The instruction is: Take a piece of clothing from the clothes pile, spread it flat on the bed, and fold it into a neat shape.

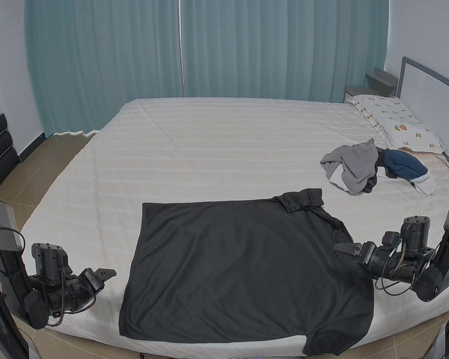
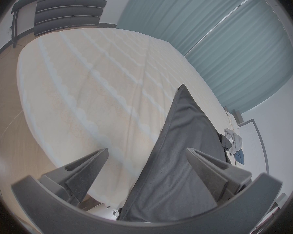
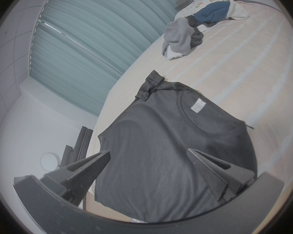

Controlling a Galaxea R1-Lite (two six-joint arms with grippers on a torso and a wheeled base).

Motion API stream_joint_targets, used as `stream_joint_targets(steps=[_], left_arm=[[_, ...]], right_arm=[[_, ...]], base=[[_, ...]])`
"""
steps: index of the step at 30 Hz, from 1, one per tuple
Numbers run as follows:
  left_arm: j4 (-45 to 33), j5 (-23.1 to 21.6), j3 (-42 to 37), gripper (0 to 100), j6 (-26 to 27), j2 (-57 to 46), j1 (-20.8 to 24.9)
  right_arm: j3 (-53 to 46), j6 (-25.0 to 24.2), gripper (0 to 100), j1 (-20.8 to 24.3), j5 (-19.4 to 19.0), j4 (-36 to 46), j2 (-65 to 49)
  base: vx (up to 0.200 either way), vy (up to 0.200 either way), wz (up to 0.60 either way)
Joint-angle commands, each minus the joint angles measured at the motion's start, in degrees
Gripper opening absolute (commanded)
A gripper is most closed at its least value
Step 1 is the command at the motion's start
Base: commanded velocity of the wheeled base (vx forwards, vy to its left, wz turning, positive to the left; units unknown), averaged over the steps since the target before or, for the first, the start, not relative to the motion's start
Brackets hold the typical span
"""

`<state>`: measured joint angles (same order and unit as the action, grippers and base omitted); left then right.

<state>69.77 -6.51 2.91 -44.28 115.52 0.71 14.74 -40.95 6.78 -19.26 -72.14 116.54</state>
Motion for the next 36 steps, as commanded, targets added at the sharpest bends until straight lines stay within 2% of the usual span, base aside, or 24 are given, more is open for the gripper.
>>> stream_joint_targets(steps=[1,9,14,23,26,28,36], left_arm=[[0.0,-1.0,0.7,100,-1.3,0.9,-0.1],[0.0,-1.0,1.5,100,-3.9,1.3,0.3],[0.0,-1.0,1.6,100,-4.1,1.8,0.3],[0.0,-1.0,1.8,100,-4.6,3.0,0.5],[0.0,-1.0,2.0,100,-5.6,3.0,0.7],[0.0,-1.0,2.3,100,-6.1,3.4,1.1],[0.0,-1.0,3.1,100,-7.9,3.7,1.4]], right_arm=[[9.3,-2.3,100,1.2,-0.1,5.0,4.1],[27.8,-7.7,100,2.6,0.0,22.8,6.2],[39.8,-8.4,100,3.2,0.1,33.1,8.2],[56.8,-9.2,100,4.7,0.3,44.0,16.8],[59.6,-9.1,100,5.3,1.6,45.6,19.0],[64.8,-9.1,100,6.2,4.1,48.1,22.7],[78.3,-9.0,100,7.0,7.8,56.9,29.2]], base=[[0.000,0.000,0.00],[0.000,0.000,0.00],[0.000,0.000,0.00],[0.000,0.000,0.00],[0.000,0.000,0.00],[0.000,0.000,0.00],[0.000,0.000,0.00]])
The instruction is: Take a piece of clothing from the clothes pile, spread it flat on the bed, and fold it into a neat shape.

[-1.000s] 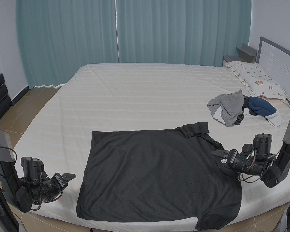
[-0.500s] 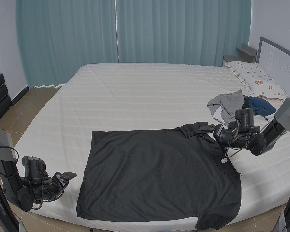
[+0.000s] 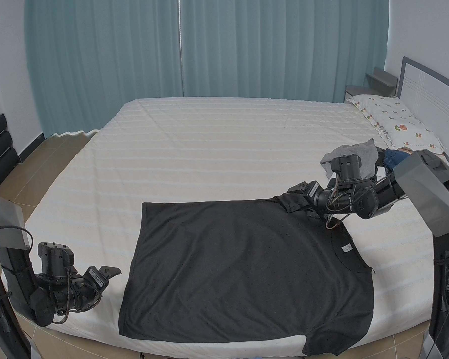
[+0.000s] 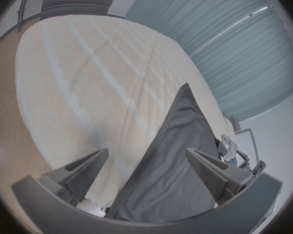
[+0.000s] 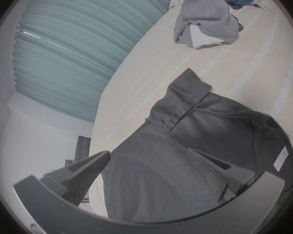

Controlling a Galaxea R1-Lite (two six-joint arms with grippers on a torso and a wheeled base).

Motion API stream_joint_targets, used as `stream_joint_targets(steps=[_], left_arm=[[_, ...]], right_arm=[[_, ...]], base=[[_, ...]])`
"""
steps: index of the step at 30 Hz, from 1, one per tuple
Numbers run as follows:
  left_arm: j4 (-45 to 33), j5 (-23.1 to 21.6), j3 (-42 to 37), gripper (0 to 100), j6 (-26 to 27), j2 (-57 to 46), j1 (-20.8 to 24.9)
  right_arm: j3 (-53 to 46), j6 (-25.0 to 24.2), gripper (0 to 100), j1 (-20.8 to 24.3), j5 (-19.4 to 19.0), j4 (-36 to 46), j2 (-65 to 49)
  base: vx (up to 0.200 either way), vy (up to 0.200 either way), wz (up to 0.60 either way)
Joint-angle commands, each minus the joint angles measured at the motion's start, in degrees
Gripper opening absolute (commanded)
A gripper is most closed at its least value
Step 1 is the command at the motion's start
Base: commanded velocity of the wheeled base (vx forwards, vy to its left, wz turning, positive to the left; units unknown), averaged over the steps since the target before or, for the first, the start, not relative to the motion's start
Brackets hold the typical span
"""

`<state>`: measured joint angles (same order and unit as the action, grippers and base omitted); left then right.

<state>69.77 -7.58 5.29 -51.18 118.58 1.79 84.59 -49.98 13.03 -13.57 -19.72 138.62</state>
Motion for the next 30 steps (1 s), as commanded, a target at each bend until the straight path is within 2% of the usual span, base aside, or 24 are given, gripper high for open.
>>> stream_joint_targets(steps=[1,7,13,15,19,21,23,27,30], left_arm=[[0.0,0.0,0.7,100,-1.0,0.7,0.3],[0.0,0.0,0.9,100,-1.1,1.1,0.4],[0.0,0.0,1.2,100,-1.1,1.9,0.3],[0.0,0.0,1.2,100,-1.1,1.9,0.3],[0.0,0.0,1.2,100,-1.1,2.0,0.3],[0.0,0.0,1.2,100,-1.2,2.1,0.3],[0.0,0.0,1.2,100,-1.3,2.0,0.3],[0.0,0.0,1.1,100,-1.3,2.0,0.3],[0.0,0.0,1.1,100,-1.3,2.0,0.3]], right_arm=[[9.1,0.1,100,0.8,2.4,5.0,7.4],[18.2,0.3,100,0.6,4.9,9.3,12.1],[29.6,0.5,100,0.1,5.7,17.4,16.7],[30.0,0.5,100,-0.2,6.1,18.6,17.6],[30.0,3.5,100,-0.6,6.3,17.9,18.2],[30.0,4.0,100,-0.6,6.4,15.6,19.0],[30.0,5.1,100,-1.0,6.4,9.9,19.7],[30.0,6.7,100,-1.8,6.4,-10.7,22.6],[30.0,7.7,100,-1.9,5.0,-18.8,23.3]], base=[[0.000,0.000,0.00],[0.000,0.000,0.00],[0.000,0.000,0.00],[0.000,0.000,0.00],[0.000,0.000,0.00],[0.000,0.000,0.00],[0.000,0.000,0.00],[0.000,0.000,0.00],[0.000,0.000,0.00]])
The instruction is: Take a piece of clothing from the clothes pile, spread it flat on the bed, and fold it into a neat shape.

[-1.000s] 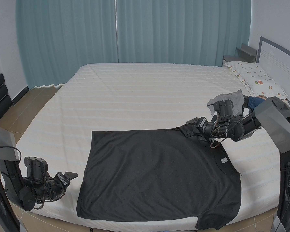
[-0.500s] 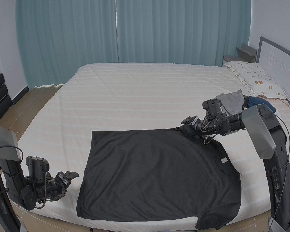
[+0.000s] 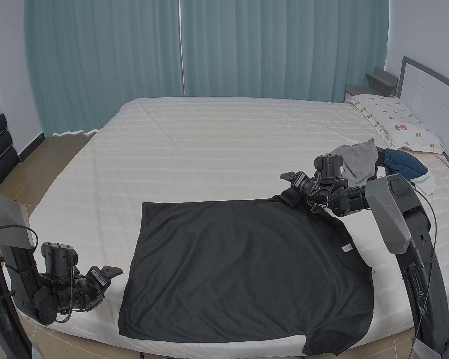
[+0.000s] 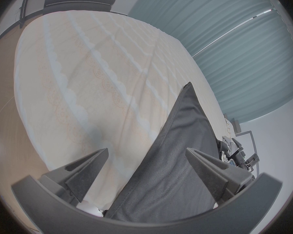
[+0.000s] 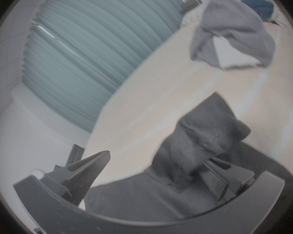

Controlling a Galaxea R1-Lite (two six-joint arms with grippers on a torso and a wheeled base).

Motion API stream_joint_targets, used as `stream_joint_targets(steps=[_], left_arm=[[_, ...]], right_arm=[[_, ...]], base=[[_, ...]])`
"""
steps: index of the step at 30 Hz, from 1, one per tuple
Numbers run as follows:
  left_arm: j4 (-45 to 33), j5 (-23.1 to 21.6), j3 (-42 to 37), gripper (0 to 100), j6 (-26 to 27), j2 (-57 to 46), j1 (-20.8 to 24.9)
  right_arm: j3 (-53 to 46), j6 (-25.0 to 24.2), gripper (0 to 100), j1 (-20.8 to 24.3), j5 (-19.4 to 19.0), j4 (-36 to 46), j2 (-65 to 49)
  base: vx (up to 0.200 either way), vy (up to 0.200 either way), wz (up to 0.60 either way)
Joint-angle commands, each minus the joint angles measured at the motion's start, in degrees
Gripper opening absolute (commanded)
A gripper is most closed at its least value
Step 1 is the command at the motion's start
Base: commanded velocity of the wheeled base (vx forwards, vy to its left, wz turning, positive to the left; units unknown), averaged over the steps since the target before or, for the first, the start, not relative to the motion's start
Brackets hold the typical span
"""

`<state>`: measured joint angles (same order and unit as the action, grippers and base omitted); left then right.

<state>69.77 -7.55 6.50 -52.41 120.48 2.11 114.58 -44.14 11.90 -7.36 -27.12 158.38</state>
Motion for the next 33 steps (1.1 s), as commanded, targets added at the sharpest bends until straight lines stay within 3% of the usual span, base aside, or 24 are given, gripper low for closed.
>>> stream_joint_targets(steps=[1,9,20,25,33], left_arm=[[0.0,0.1,-0.1,100,-0.1,0.1,0.0],[0.0,0.1,-0.1,100,-0.2,-0.3,0.0],[0.1,0.2,0.4,100,-1.4,-0.7,0.0],[0.0,0.3,1.9,100,-1.6,-0.7,0.0],[0.0,0.3,1.9,100,-1.9,-0.5,0.0]], right_arm=[[0.0,2.3,100,-0.9,-1.7,-12.0,3.5],[0.0,5.6,100,-3.0,-2.0,-18.8,6.1],[0.0,5.4,100,-3.5,0.2,-17.8,2.5],[-8.3,5.8,100,-3.9,-1.1,-16.3,-1.8],[-16.0,-0.9,100,-1.1,-4.1,-16.1,-5.6]], base=[[0.000,0.000,0.00],[0.000,0.000,0.00],[0.000,0.000,0.00],[0.000,0.000,0.00],[0.000,0.000,0.00]])
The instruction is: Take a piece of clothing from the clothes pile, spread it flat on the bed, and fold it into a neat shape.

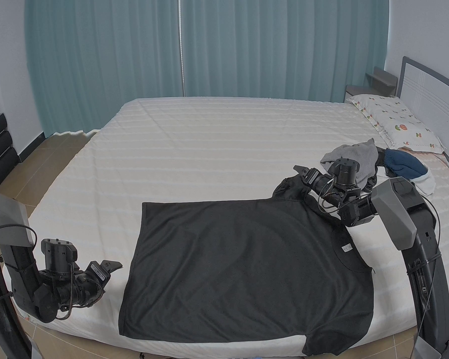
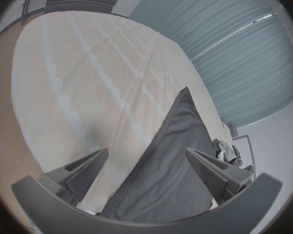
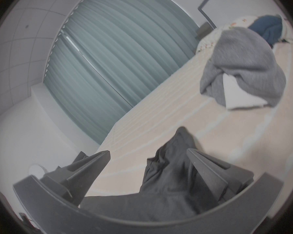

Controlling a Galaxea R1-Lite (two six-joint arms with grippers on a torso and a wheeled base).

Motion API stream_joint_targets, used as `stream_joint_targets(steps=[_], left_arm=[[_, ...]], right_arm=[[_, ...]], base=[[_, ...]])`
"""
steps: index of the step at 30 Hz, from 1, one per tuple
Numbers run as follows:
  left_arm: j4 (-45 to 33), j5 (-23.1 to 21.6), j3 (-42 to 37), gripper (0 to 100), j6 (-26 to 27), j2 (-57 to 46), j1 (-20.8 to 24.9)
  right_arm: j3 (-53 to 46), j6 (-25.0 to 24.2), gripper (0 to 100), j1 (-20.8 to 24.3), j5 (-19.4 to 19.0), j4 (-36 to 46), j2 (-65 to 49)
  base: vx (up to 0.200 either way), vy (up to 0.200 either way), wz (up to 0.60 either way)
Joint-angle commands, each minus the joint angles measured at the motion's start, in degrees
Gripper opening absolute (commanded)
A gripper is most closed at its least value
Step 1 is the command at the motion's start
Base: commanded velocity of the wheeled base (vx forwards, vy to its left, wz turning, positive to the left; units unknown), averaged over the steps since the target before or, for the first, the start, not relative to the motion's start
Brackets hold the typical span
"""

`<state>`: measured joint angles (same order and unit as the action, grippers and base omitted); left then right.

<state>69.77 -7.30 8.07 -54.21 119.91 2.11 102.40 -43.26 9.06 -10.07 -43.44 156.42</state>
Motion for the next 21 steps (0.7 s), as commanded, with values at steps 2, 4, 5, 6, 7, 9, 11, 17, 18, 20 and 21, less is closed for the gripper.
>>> stream_joint_targets(steps=[2,4,5,6,7,9,11,17,18,20,21], left_arm=[[0.0,0.0,0.2,100,-0.1,0.2,0.0],[0.1,0.0,0.3,100,-0.1,0.3,0.0],[0.1,0.0,0.3,100,-0.1,0.3,0.0],[0.1,0.0,0.3,100,-0.1,0.4,0.0],[0.1,0.0,0.3,100,-0.1,0.4,-0.1],[0.0,0.0,0.4,100,-0.1,0.5,-0.1],[0.0,0.0,0.4,100,-0.1,0.5,-0.1],[0.1,0.0,0.4,100,-0.1,0.6,0.0],[0.0,0.0,0.4,100,-0.1,0.6,-0.1],[0.1,0.0,0.4,100,-0.1,0.6,0.0],[0.1,0.0,0.4,100,-0.1,0.6,0.0]], right_arm=[[-3.9,-1.8,100,2.2,-1.4,0.2,-2.7],[-3.8,-1.8,100,2.5,-1.4,0.2,-1.5],[-3.7,-1.7,100,2.6,-1.4,0.2,-0.8],[-3.6,-1.7,100,2.7,-1.2,0.2,-0.1],[-3.6,-1.7,100,2.8,-1.1,0.2,0.0],[-3.3,-1.5,100,2.7,-0.8,0.1,1.8],[-2.9,-0.9,100,2.5,-0.8,0.1,2.3],[-0.4,0.2,100,-0.5,-0.5,0.0,3.8],[-0.1,0.2,100,-0.9,-0.4,0.0,3.8],[0.4,0.3,100,-1.9,-0.4,0.0,3.7],[0.7,0.3,100,-2.2,-0.4,0.1,3.7]], base=[[0.000,0.000,0.00],[0.000,0.000,0.00],[0.000,0.000,0.00],[0.000,0.000,0.00],[0.000,0.000,0.00],[0.000,0.000,0.00],[0.000,0.000,0.00],[0.000,0.000,0.00],[0.000,0.000,0.00],[0.000,0.000,0.00],[0.000,0.000,0.00]])
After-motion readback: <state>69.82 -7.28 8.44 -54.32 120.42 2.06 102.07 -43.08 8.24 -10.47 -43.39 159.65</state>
